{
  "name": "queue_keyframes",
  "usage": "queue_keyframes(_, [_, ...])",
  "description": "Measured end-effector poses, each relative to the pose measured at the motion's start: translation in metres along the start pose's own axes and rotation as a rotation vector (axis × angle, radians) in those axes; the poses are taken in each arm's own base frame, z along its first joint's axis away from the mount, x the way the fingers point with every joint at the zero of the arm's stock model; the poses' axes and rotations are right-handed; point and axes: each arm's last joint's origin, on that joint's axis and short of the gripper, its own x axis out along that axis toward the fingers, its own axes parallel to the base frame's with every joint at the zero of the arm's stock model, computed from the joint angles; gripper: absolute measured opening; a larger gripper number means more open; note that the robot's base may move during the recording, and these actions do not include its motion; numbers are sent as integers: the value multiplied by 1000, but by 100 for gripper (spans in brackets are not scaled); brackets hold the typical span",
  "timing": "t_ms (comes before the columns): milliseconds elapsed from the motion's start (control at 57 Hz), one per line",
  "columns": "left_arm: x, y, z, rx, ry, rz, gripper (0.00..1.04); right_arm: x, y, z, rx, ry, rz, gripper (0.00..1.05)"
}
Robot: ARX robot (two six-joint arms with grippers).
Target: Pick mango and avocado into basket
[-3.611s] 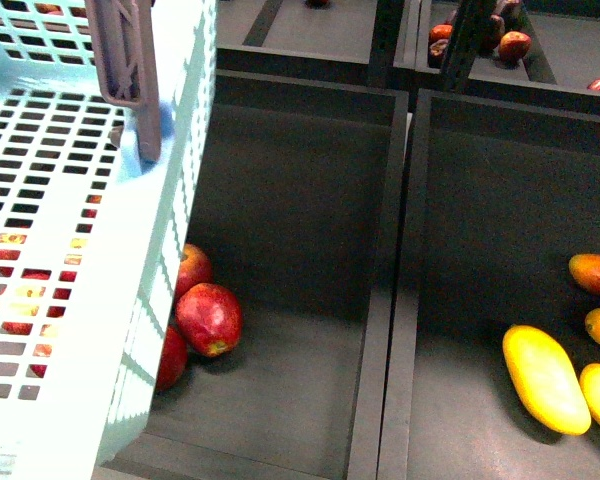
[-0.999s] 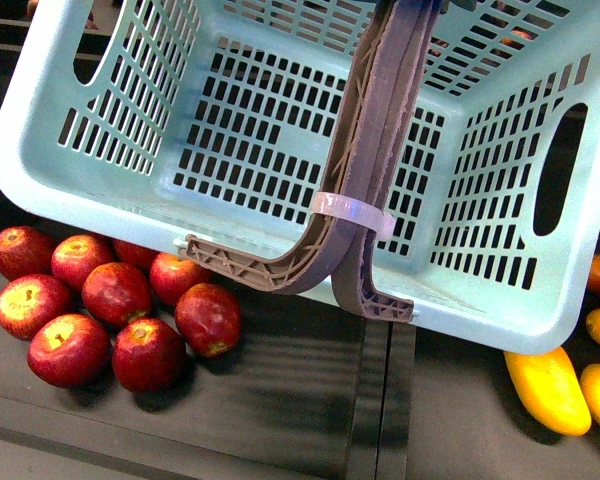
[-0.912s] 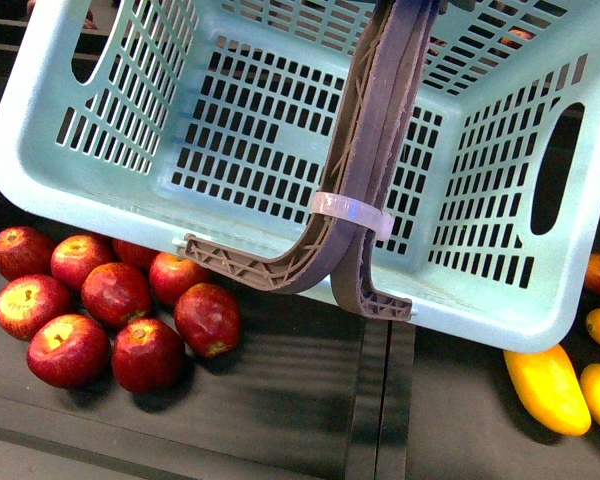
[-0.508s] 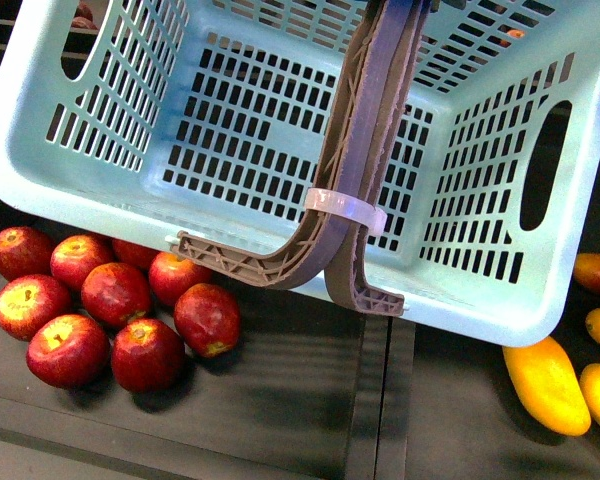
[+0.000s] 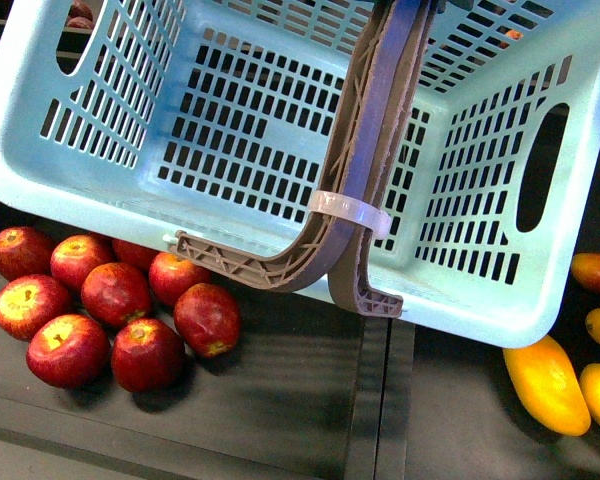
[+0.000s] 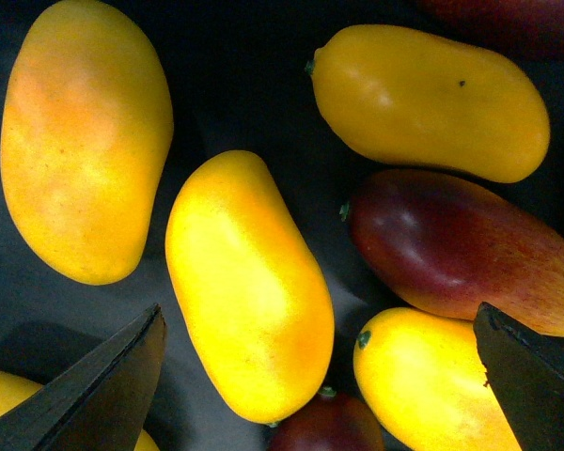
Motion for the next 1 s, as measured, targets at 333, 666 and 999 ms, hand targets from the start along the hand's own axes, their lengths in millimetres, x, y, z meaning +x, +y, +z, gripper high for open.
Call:
queue_keyframes(333, [0, 0, 0, 0, 0, 0, 10, 29, 5, -11, -5, -5, 48, 97])
queue_keyframes(666, [0, 0, 0, 0, 0, 0, 10, 50, 5, -10, 4, -7, 37, 97])
queue_keyframes(999, [0, 0, 0, 0, 0, 0, 10, 57, 6, -16, 26, 4, 28, 95])
